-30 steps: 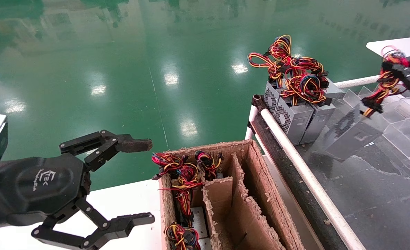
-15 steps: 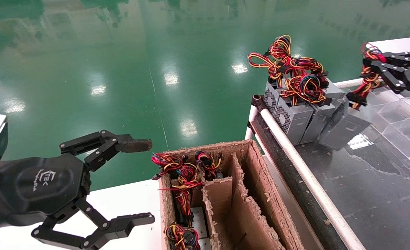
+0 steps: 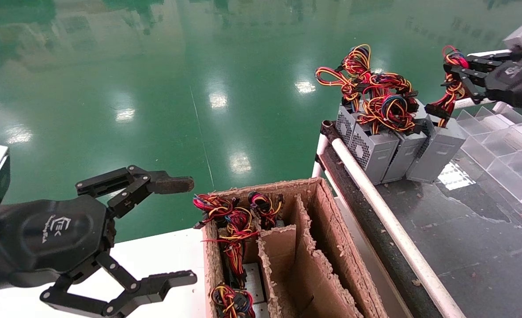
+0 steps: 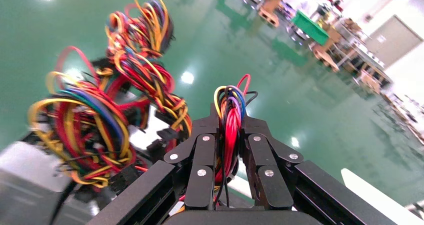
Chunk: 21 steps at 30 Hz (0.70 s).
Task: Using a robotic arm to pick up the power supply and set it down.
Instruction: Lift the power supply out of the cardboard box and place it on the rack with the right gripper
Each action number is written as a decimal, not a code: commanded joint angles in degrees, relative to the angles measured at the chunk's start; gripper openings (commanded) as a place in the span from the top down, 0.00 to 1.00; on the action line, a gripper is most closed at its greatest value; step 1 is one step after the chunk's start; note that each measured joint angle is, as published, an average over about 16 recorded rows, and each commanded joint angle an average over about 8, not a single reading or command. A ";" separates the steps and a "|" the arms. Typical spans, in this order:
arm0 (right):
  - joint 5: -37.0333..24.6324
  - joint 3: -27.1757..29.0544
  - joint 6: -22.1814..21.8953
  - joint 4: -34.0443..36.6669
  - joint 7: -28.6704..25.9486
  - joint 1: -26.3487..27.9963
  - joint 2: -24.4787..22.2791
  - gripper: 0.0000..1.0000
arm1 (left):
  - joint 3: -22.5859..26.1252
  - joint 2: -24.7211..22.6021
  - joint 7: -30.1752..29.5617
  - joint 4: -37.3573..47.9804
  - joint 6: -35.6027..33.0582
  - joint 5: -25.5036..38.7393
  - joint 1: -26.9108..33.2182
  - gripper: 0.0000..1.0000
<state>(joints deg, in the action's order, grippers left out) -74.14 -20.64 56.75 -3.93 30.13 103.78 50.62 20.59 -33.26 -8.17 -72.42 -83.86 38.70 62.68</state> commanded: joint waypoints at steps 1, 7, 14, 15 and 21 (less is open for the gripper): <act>-0.48 -0.28 -2.12 0.63 0.55 0.53 1.15 1.00 | 0.00 0.00 0.00 0.00 0.00 0.00 0.00 0.00; -1.16 -0.72 -5.26 1.72 1.10 1.48 3.27 1.00 | 0.00 0.00 0.00 0.00 0.00 0.00 0.00 0.00; -1.61 -1.05 -4.08 2.60 1.18 1.69 4.09 1.00 | 0.01 0.00 0.00 0.00 0.00 -0.01 0.00 0.00; -1.67 -1.09 -3.71 2.70 1.16 1.70 4.10 1.00 | 0.01 0.00 0.00 0.00 0.00 -0.01 0.00 0.00; -2.02 -1.35 -1.63 2.95 1.12 1.92 4.14 1.00 | 0.01 0.00 0.01 0.00 0.01 -0.01 0.00 0.00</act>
<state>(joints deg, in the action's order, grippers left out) -76.23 -22.04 54.73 -0.97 31.26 105.72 54.85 20.60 -33.26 -8.16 -72.42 -83.85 38.69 62.68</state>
